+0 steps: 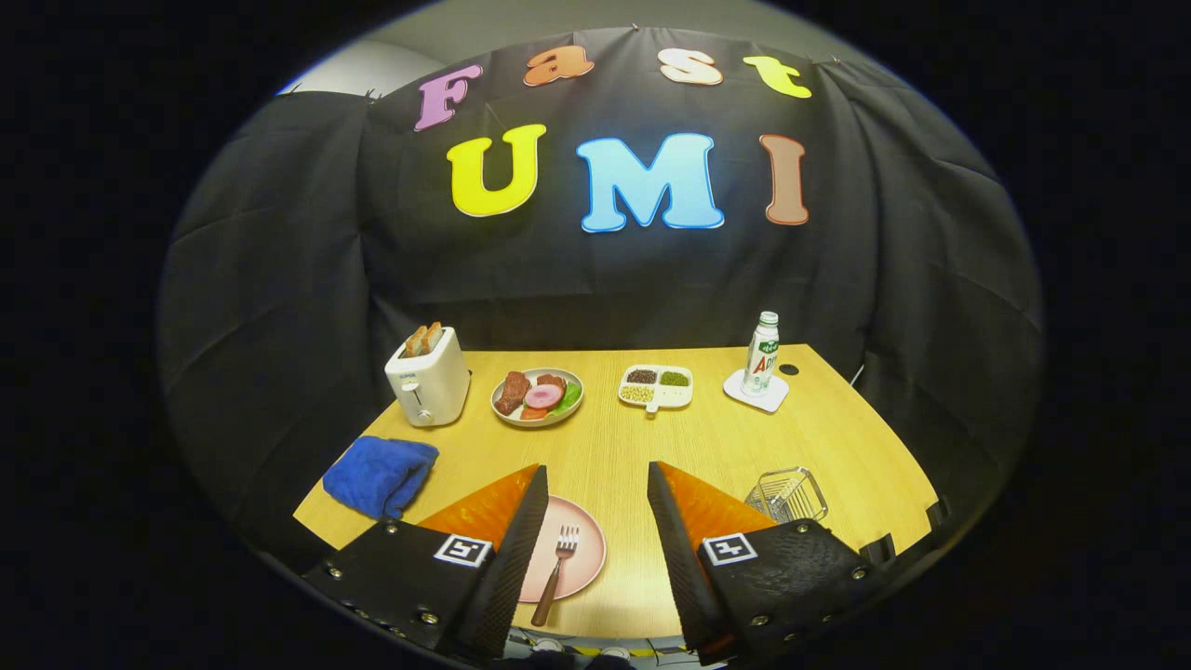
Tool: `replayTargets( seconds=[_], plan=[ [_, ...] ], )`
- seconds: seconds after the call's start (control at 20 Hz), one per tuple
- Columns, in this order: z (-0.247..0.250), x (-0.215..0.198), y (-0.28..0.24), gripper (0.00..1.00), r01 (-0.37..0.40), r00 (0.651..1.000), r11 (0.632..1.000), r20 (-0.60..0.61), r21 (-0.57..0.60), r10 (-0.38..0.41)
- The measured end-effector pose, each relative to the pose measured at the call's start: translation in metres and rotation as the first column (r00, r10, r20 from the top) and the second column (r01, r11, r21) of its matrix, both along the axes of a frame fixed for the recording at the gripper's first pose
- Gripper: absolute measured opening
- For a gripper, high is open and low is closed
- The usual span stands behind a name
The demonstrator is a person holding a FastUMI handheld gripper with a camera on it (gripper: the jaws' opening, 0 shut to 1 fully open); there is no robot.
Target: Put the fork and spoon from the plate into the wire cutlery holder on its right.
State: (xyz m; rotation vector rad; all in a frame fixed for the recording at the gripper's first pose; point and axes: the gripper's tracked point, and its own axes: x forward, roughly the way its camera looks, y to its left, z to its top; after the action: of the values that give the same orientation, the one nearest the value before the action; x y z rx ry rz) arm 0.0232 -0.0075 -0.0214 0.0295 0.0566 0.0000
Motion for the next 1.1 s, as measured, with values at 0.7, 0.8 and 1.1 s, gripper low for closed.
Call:
replayTargets(
  seconds=[0.7, 0.8, 1.1],
  plan=[
    [-0.069, 0.028, 0.036, 0.68, -0.117, 0.973, 0.993, -0.204, -0.012, 0.113],
    [-0.08, 0.032, 0.042, 0.68, -0.135, 0.965, 0.991, -0.23, -0.006, 0.13],
    [-0.114, 0.045, 0.06, 0.68, -0.171, 0.926, 0.985, -0.345, -0.013, 0.157]
  ],
)
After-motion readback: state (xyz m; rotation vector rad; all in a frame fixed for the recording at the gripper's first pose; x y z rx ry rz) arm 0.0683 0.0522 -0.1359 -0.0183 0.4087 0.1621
